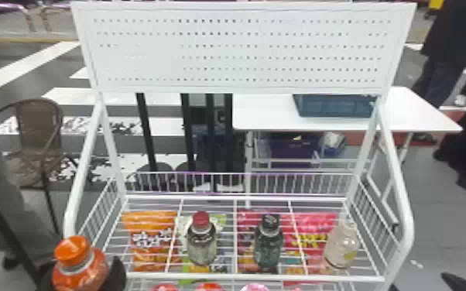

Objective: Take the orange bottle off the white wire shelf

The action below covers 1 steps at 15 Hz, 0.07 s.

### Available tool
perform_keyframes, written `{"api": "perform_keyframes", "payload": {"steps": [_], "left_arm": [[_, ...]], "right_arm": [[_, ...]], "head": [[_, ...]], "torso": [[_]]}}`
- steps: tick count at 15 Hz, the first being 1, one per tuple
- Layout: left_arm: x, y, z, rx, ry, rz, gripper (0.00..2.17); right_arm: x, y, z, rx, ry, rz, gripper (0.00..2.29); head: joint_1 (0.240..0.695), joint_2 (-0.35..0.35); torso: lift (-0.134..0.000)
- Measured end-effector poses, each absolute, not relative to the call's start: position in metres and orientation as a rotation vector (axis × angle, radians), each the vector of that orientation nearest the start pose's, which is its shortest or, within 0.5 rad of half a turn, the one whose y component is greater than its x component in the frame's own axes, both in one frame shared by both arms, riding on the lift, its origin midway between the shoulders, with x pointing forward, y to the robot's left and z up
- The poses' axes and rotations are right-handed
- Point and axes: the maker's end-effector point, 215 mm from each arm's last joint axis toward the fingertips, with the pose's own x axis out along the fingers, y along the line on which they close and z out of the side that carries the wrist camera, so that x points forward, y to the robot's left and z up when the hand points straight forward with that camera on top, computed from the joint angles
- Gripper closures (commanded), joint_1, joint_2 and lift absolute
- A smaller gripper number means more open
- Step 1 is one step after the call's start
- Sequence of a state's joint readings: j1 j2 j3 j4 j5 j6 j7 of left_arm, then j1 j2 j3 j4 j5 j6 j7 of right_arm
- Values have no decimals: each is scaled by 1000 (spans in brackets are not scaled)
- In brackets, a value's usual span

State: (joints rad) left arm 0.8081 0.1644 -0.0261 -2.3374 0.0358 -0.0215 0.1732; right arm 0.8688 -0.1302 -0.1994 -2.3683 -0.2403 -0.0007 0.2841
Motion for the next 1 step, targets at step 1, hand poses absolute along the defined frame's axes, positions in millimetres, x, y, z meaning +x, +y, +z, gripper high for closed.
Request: {"api": "perform_keyframes", "payload": {"steps": [1], "left_arm": [[366, 243, -295, 65, 20, 40, 812]], "right_arm": [[346, -248, -291, 13, 52, 239, 144]], "head": [[499, 0]], "torso": [[0]]}}
